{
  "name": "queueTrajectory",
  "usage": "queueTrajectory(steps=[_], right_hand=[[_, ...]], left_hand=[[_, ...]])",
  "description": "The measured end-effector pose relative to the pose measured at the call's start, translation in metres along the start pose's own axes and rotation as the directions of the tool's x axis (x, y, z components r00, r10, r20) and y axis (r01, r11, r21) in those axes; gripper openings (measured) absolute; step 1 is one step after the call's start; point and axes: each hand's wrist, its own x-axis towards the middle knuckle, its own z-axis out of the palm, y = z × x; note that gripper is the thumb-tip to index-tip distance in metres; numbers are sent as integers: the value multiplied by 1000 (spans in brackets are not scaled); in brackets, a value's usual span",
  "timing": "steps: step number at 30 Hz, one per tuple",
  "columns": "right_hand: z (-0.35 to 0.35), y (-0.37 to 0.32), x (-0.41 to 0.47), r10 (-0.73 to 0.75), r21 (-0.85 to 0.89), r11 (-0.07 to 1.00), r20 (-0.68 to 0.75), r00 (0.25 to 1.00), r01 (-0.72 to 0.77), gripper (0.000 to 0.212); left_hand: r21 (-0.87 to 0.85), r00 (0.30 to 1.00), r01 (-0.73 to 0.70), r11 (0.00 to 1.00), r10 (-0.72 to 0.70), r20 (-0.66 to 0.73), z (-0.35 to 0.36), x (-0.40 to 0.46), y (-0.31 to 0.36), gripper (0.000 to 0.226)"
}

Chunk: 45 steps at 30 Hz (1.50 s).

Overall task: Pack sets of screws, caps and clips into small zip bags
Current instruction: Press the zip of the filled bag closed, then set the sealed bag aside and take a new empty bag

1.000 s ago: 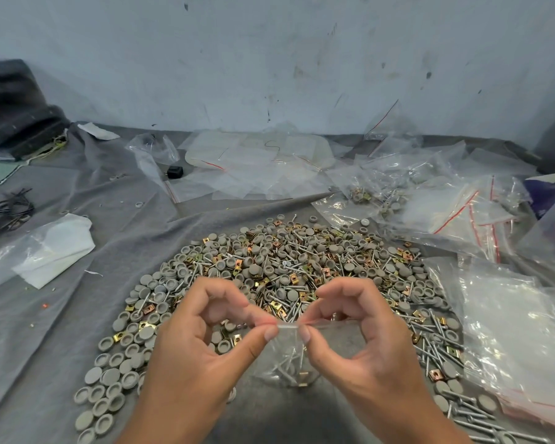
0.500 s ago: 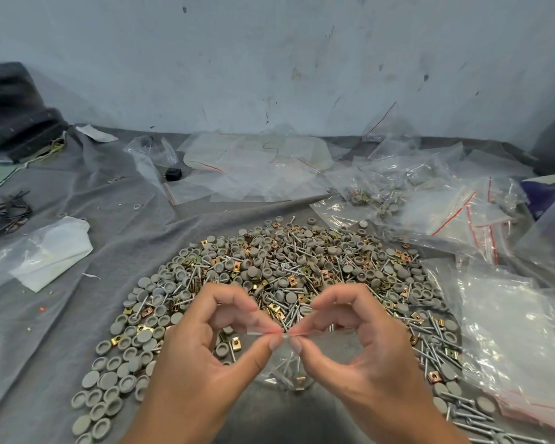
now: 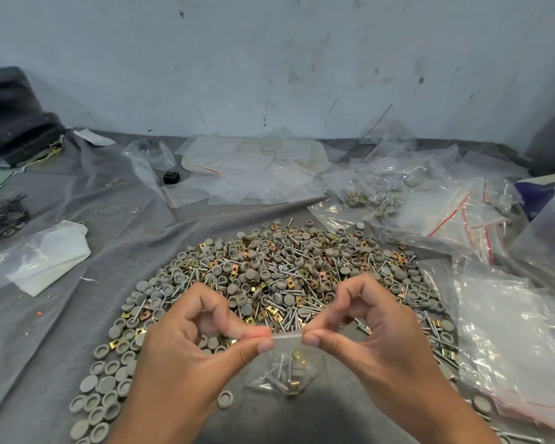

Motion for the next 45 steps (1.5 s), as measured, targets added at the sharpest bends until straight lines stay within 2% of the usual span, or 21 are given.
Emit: queueTrajectory(steps=[6,10,13,16,19,22,24,26,28,31,33,34,35,36,37,38,39,41,43,45], right_hand=[[-8,-4,2,-12,-9,1000,22,1000,12,34],[-10,-16,14,-34,-49,998,26,999,35,24],[-20,-25,48,8,-18,1000,-20,1000,-8,21],[-47,-25,100,22,-59,998,-179,984,-33,18],[-94,-14,153,132,25,991,-431,893,-135,13],[-140,18,180,334,179,942,-604,723,-285,16],[-160,48,171,473,247,875,-619,627,-416,16],[-171,74,145,598,275,786,-569,565,-555,4],[-179,88,120,645,291,743,-550,531,-603,24],[-180,75,82,534,138,784,-646,545,-605,31],[-178,58,46,445,-132,764,-601,664,-631,25],[-179,53,23,444,-332,684,-516,732,-649,27],[-181,51,-1,501,-541,541,-407,764,-644,36],[-183,50,-26,576,-708,378,-325,750,-596,51],[-184,52,-48,634,-800,246,-293,715,-547,64],[-183,53,-65,671,-828,182,-290,682,-531,67],[-182,54,-77,682,-797,209,-298,668,-567,57],[-179,55,-88,643,-702,326,-326,693,-633,27],[-181,55,-88,536,-675,378,-399,744,-633,27],[-180,42,-78,460,-670,396,-447,767,-628,10]], left_hand=[[-75,995,92,993,-89,43,1,-1,-4,46],[-143,991,112,983,-100,91,-2,6,-5,62],[-221,994,93,971,-102,-26,-8,12,-4,64],[-215,991,95,972,-112,-72,-12,14,-5,60],[-178,991,123,976,-129,-20,-10,11,-5,60],[-130,992,127,983,-126,16,-6,10,-5,59],[-111,992,124,986,-123,10,-4,9,-5,52],[-106,992,124,987,-125,0,-3,9,-4,42],[-94,992,122,988,-123,-4,-3,9,-2,32],[-92,993,119,989,-121,-16,-4,8,-2,37],[-91,993,119,989,-121,-16,-4,6,-2,37],[-93,993,119,989,-120,-10,-4,6,-2,35],[-93,993,119,989,-119,2,-3,6,-3,33],[-89,993,118,989,-117,15,-2,6,-3,34],[-84,993,117,990,-115,28,-1,5,-3,35],[-74,993,118,990,-116,37,1,5,-4,35],[-64,992,121,991,-118,45,4,4,-4,36],[-36,989,129,991,-126,75,11,3,-4,39],[8,983,133,991,-133,124,17,3,-4,36],[61,975,130,990,-138,174,22,4,-6,25]])
